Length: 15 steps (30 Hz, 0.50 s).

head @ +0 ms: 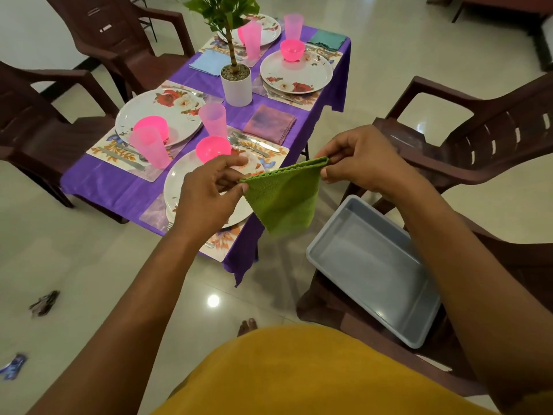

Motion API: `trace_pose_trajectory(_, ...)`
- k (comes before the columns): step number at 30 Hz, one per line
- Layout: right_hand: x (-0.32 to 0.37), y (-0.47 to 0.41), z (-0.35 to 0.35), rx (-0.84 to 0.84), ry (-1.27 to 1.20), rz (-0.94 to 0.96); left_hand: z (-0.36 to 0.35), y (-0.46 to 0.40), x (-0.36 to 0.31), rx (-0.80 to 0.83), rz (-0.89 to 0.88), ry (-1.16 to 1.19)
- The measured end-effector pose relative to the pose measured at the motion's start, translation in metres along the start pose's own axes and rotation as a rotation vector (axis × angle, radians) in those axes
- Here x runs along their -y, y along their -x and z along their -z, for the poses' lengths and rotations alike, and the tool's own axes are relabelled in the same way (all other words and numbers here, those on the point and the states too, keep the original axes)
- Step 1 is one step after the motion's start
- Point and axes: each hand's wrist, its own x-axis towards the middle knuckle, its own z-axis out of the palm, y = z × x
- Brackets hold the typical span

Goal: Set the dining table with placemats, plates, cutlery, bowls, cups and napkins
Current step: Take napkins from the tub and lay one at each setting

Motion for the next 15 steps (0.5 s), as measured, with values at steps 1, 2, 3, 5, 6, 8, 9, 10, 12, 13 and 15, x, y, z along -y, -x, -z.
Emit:
trace_pose_trajectory(1, -0.001, -0.001, -0.001, 0.004, -0.005, 0.005, 0.0, 0.0, 0.001, 0.037, 0.012, -0.058)
trace_pose_trajectory(2, -0.002, 0.0, -0.003, 0.003, -0.008, 0.017, -0.001, 0.0, 0.001, 0.066, 0.024, -0.105)
trace_pose_trajectory(3, -0.003, 0.0, -0.004, -0.007, 0.005, 0.044, -0.002, 0.001, 0.002, 0.088, 0.037, -0.128)
trace_pose_trajectory(5, -0.005, 0.0, -0.003, -0.042, 0.07, 0.117, -0.002, 0.003, 0.002, 0.129, 0.073, -0.097)
trace_pose_trajectory(6, -0.006, 0.0, -0.002, -0.05, 0.083, 0.14, -0.001, 0.004, 0.001, 0.161, 0.093, -0.044)
trace_pose_trajectory(8, -0.005, -0.001, 0.0, -0.029, 0.006, 0.163, 0.001, 0.006, -0.004, 0.208, 0.134, 0.131)
trace_pose_trajectory(9, -0.004, -0.002, 0.0, -0.011, -0.062, 0.173, 0.001, 0.007, -0.008, 0.205, 0.147, 0.216)
trace_pose_trajectory(10, -0.003, -0.003, -0.002, 0.01, -0.127, 0.185, 0.0, 0.009, -0.012, 0.183, 0.158, 0.286)
trace_pose_trajectory(12, -0.001, -0.005, -0.008, 0.05, -0.234, 0.203, -0.004, 0.013, -0.02, 0.091, 0.184, 0.363)
trace_pose_trajectory(13, -0.001, -0.006, -0.013, 0.059, -0.267, 0.211, -0.006, 0.014, -0.021, 0.036, 0.184, 0.367)
trace_pose_trajectory(15, -0.002, -0.009, -0.024, 0.048, -0.279, 0.235, -0.008, 0.019, -0.022, -0.043, 0.156, 0.328)
